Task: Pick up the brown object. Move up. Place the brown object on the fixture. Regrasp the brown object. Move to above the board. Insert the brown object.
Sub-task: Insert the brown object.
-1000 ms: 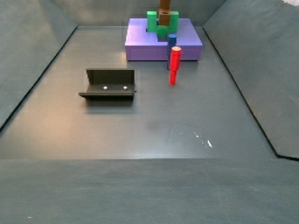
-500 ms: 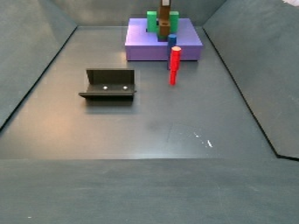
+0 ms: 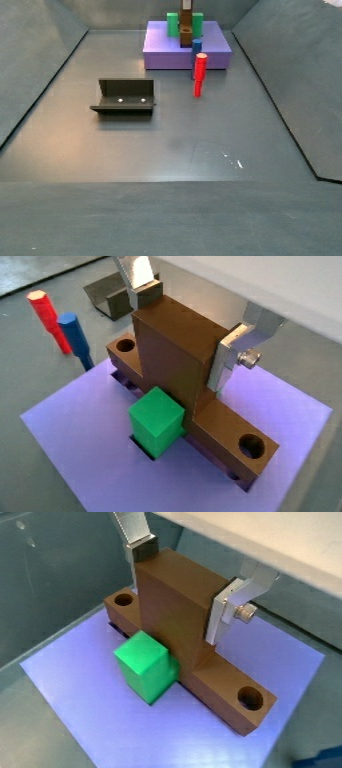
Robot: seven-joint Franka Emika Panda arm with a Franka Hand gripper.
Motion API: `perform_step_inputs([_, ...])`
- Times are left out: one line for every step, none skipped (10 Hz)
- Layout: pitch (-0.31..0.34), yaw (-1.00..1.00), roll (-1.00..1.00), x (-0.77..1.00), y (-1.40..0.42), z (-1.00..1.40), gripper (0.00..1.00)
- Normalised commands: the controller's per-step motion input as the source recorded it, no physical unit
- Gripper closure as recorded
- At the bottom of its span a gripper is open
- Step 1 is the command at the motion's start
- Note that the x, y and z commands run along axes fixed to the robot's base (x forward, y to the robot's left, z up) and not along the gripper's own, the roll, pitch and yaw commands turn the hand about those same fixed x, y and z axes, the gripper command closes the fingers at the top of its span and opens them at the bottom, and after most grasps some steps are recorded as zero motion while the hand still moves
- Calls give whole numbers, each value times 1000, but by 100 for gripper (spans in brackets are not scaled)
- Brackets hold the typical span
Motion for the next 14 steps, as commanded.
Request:
perform_step_inputs([0, 3, 0, 66, -151, -174, 100])
perform_step_inputs([0, 0, 0, 26, -20, -183, 100])
perform_step_inputs([41, -6, 31, 0, 0, -169, 100])
perform_step_inputs([77, -6, 54, 0, 66, -134, 100])
perform_step_inputs([114, 0, 99, -63, 140, -71, 100])
perform_step_inputs([70, 0, 67, -320, 160, 0, 100])
perform_step_inputs([11, 0, 36, -137, 0, -14, 100])
perform_step_inputs([0, 37, 46, 0, 0, -111, 100])
perform_step_inputs([0, 17, 23, 57, -40, -220, 100])
perform_step_inputs([0, 9, 51, 49, 0, -566, 100])
perform_step_inputs([7, 0, 117, 69, 0, -920, 100])
perform_step_inputs([4, 0, 86, 111, 0, -1000, 100])
perform_step_inputs([0, 0, 113, 191, 0, -1000, 100])
perform_step_inputs([7, 0, 147, 131, 0, -866, 100])
